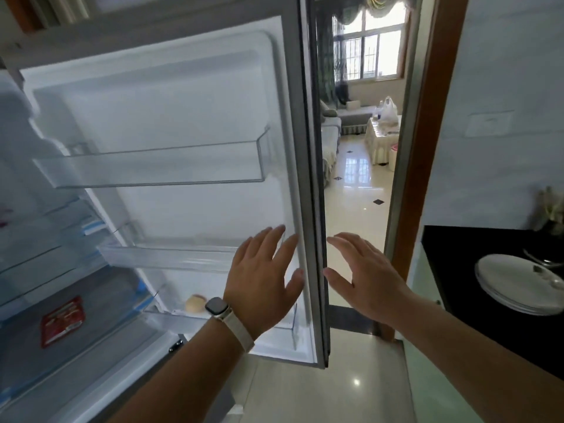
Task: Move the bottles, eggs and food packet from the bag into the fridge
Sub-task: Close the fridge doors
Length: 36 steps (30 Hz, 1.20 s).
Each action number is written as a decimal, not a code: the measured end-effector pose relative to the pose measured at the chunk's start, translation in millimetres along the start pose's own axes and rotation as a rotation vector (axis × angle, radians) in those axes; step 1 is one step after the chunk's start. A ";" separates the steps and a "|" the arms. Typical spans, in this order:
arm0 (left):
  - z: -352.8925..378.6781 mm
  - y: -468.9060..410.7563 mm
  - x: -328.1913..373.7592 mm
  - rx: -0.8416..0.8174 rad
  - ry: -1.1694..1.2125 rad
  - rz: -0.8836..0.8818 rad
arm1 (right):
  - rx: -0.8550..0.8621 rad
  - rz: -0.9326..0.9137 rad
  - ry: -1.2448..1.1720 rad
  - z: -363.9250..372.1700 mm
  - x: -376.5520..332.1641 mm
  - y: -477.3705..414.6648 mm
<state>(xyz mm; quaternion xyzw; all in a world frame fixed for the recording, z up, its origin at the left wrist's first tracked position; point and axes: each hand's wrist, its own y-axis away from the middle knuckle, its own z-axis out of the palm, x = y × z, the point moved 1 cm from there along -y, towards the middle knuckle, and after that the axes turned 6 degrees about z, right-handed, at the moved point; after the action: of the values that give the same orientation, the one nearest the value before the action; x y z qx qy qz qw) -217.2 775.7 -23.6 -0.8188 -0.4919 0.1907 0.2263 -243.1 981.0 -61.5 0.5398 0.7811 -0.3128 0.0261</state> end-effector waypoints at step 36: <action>14.7 63.5 -7.8 0.072 -0.009 -0.015 | 0.183 -0.332 -0.301 16.5 -5.5 -58.5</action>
<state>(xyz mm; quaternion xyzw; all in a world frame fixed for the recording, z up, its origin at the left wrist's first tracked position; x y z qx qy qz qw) -182.9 745.2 -70.4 -0.8057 -0.4918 0.2102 0.2547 -296.0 955.0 -45.7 0.3513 0.8149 -0.4590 0.0413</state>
